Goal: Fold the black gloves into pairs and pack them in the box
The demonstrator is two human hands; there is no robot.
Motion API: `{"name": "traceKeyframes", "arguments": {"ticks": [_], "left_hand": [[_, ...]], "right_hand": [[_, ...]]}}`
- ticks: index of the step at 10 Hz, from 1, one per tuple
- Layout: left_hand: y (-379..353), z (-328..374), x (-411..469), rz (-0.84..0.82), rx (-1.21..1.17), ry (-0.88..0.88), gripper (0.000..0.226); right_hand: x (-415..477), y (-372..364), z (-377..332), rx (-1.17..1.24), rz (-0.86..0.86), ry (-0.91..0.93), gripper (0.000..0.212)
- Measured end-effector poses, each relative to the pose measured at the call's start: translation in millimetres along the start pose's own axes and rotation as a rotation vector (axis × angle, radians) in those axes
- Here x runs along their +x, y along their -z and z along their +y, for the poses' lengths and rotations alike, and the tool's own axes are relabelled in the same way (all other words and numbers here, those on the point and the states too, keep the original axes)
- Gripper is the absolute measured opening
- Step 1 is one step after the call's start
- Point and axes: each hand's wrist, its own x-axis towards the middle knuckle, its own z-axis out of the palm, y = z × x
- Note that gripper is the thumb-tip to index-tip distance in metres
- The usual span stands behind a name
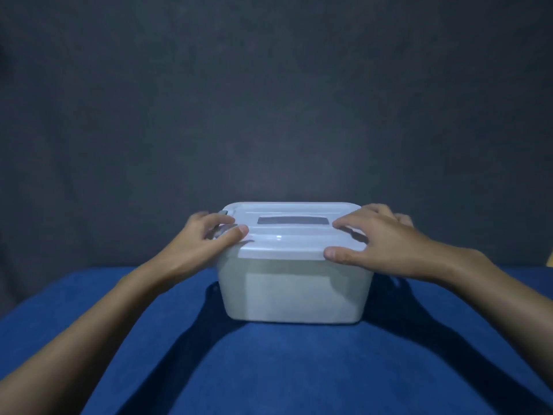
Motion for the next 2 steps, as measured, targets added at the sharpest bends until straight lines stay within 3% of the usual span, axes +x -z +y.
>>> {"name": "traceKeyframes", "arguments": {"ticks": [1,2], "left_hand": [[10,25,33,0.166,0.079,-0.116,0.044],[9,57,69,0.113,-0.025,-0.092,0.032]], "right_hand": [[27,17,8,-0.066,-0.024,0.085,0.096],[50,42,8,0.048,-0.064,0.076,0.095]]}}
